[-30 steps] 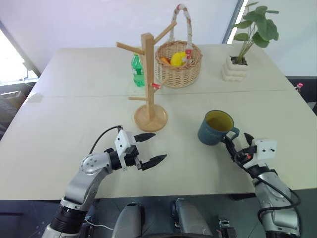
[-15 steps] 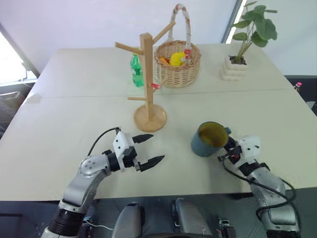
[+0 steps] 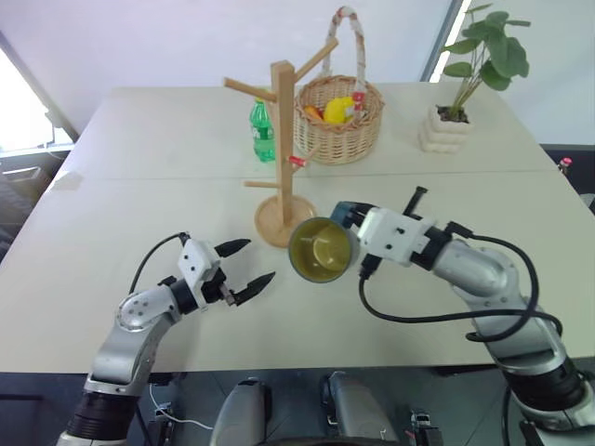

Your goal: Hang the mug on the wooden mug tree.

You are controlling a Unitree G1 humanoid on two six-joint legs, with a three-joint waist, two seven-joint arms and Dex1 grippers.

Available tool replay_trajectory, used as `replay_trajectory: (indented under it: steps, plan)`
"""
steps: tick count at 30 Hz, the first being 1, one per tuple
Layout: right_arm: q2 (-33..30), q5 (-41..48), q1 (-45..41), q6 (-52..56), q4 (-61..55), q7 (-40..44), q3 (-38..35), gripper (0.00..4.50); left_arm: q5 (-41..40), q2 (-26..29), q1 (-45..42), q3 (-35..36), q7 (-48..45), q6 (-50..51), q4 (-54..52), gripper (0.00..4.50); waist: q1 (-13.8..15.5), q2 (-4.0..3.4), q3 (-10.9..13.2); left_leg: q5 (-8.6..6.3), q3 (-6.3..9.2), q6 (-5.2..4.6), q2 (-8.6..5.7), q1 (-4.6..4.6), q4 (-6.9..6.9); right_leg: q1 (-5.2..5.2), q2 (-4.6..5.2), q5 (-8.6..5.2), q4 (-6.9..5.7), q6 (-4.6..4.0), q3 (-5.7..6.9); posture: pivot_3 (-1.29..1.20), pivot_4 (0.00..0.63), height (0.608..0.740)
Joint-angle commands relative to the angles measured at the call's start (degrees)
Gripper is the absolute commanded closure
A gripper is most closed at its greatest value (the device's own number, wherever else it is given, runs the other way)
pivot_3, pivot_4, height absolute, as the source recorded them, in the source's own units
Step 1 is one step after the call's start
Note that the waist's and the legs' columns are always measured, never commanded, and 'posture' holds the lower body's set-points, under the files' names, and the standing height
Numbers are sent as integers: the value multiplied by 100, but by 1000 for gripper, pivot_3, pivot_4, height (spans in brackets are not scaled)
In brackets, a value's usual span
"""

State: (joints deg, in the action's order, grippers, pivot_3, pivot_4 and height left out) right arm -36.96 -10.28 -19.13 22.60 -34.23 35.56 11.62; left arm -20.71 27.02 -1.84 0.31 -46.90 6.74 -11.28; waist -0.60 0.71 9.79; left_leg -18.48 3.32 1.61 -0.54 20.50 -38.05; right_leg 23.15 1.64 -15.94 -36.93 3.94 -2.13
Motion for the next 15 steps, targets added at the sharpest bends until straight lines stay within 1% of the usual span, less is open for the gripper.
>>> replay_trajectory:
  steps: [1,5,9,15]
  plan:
    - [239,-44,-579,610,-342,7,42,4435,-104,58,-112,343,140,-100,-106,0,-5,1,0,0,0,0,0,0,0,1,0,0,0,0,0,0,150,740]
    - [411,-84,-1070,1387,-440,72,212,4435,-221,114,-208,618,197,-32,-115,0,-13,1,0,0,4,0,3,-3,1,5,-4,0,-8,-1,3,0,150,740]
    - [691,-59,-1457,2110,-530,-4,317,4435,-201,191,-213,746,202,-75,-77,0,-12,0,0,0,4,0,3,1,4,8,-1,0,-7,-1,3,0,150,740]
    - [862,-187,-1724,2532,-453,-140,584,4435,-186,209,-186,799,219,-123,-71,0,-15,1,0,0,3,1,1,3,4,8,5,0,-3,-1,4,0,150,740]
